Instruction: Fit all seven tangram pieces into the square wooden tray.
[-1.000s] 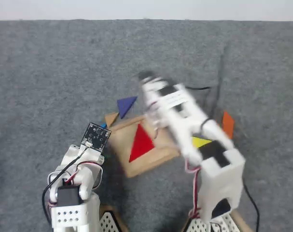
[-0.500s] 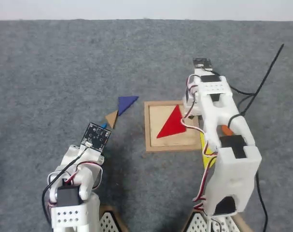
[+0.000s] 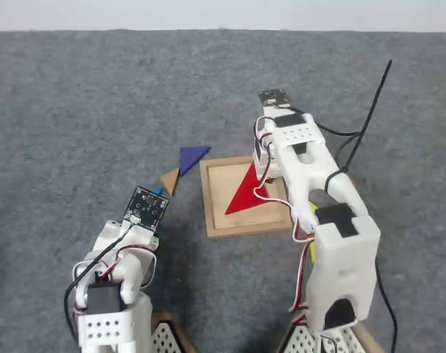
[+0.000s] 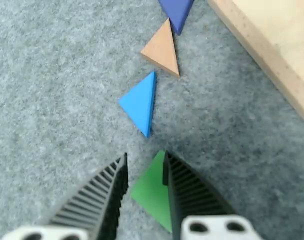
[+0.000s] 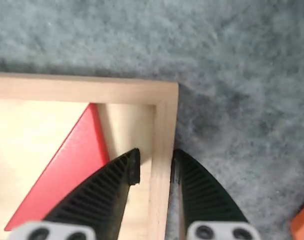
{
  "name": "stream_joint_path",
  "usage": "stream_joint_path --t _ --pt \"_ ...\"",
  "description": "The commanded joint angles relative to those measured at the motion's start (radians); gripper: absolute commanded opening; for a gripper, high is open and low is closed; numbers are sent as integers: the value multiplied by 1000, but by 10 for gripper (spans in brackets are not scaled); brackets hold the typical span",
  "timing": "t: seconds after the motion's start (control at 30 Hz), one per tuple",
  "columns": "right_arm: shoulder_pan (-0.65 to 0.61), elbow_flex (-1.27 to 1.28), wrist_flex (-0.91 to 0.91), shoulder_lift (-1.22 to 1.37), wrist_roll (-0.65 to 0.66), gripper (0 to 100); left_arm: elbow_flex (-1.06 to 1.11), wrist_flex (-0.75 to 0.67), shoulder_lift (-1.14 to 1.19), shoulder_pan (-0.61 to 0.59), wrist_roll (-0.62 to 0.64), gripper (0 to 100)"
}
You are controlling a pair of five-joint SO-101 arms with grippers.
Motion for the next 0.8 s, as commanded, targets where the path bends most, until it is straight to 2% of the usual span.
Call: stream_joint_path --t 0.0,0.1,0.23,0.5,0.77 --pt "79 -35 13 -21 6 104 -7 3 -20 -5 -6 108" --pt "113 -34 13 -28 14 108 -7 3 -20 -5 -6 108" --pt "62 -38 4 -59 40 119 -7 3 -20 -5 -6 108" --pt "-21 -37 13 -125 46 304 -7 3 -20 -5 -6 108" --pt "-87 -35 13 -94 46 310 -7 3 -20 -5 -6 108"
